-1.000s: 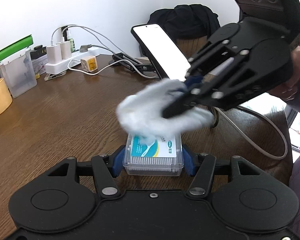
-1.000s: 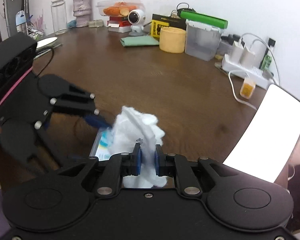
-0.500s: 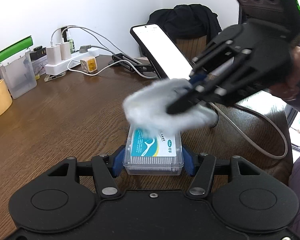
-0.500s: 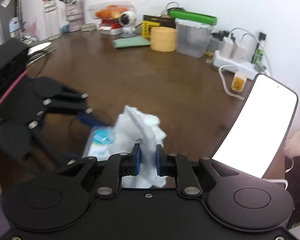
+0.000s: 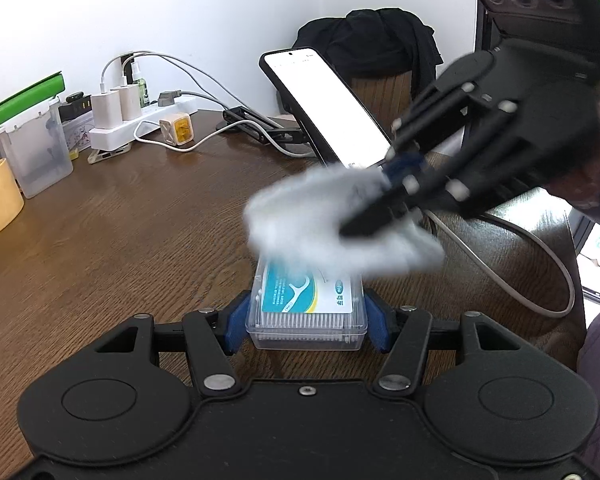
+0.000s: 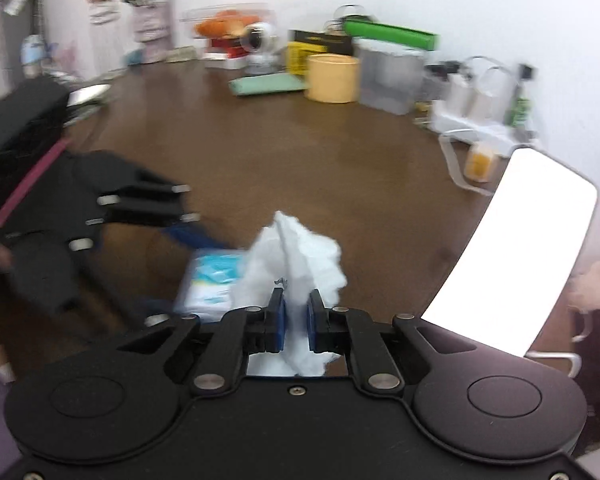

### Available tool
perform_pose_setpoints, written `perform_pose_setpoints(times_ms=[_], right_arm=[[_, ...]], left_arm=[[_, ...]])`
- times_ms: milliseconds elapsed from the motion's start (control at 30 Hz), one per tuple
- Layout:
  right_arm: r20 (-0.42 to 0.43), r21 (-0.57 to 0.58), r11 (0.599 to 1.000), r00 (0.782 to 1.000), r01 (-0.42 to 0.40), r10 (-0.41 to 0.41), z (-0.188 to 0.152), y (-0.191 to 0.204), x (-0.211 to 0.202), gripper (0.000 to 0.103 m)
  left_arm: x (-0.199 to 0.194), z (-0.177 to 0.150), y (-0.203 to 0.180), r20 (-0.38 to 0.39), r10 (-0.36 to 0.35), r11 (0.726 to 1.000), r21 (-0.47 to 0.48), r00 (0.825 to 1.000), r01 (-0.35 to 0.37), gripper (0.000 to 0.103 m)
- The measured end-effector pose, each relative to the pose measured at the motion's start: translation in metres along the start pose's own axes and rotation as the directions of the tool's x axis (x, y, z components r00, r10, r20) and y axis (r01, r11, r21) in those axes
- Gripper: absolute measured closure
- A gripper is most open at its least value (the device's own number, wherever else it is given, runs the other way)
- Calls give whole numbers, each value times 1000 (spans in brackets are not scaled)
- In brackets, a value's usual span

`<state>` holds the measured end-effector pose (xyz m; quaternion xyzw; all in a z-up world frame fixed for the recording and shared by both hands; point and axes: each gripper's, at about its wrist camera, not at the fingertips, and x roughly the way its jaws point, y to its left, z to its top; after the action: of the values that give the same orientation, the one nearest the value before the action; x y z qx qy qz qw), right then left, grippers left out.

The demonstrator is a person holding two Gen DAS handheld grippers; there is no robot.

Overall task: Clean container
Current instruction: 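Hold the floss box in the left tool while the right tool wipes its label side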

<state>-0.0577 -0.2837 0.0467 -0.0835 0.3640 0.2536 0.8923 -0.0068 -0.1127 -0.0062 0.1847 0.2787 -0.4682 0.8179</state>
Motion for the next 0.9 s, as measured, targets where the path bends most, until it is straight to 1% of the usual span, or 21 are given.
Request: perform_pose_setpoints(times_ms=[100, 167, 267, 333, 400, 433, 533, 567, 633, 700, 767, 833, 900], right_arm=[[24, -6, 998, 998, -62, 62, 5, 14, 12, 92], [41, 5, 999, 998, -38, 38, 12, 14, 21, 92], [47, 29, 998, 997, 55, -56, 14, 0, 19, 92], [30, 64, 996, 997, 65, -67, 6, -14, 13, 92], [16, 85, 996, 999, 35, -36, -2, -19, 3, 92], [10, 77, 997, 1000, 8, -8, -4, -15, 0, 92], [18, 50, 995, 996, -84, 83, -1, 4, 4, 92], [22, 35, 994, 995, -102, 101, 1, 11, 9, 92], [40, 15, 996, 995, -88, 87, 7, 18, 16, 92], [54, 35, 998, 997, -55, 53, 13, 13, 21, 92], [55, 37, 998, 998, 42, -44, 13, 5, 20, 92], [40, 40, 993, 992, 114, -116, 8, -3, 16, 92], [26, 70, 994, 996, 83, -85, 3, -10, 9, 92]], left_arm=[[-1, -1, -1, 0, 4, 1000, 0, 1000, -4, 45], [-1, -1, -1, 0, 3, 1000, -2, 1000, -3, 45], [-1, -2, -3, 1, 4, 1000, -1, 1000, -4, 45], [-2, -2, -3, 1, 1, 1000, -4, 1000, -1, 45], [-2, -2, -3, 1, 1, 1000, -5, 1000, -1, 45], [-2, -2, -3, 1, 1, 1000, -5, 1000, -1, 45], [-3, -2, -3, 0, 0, 1000, -6, 1000, 0, 45], [-3, -2, -3, 0, 1, 1000, -6, 1000, -1, 45], [-4, -2, -4, 0, 0, 1000, -8, 1000, 0, 45], [-4, -2, -3, 0, 1, 1000, -8, 1000, -1, 45], [-4, -2, -3, 0, 1, 1000, -8, 1000, -1, 45], [-5, -2, -4, 0, 0, 1000, -8, 1000, 0, 45], [-5, -2, -3, 0, -2, 1000, -9, 1000, 2, 45]])
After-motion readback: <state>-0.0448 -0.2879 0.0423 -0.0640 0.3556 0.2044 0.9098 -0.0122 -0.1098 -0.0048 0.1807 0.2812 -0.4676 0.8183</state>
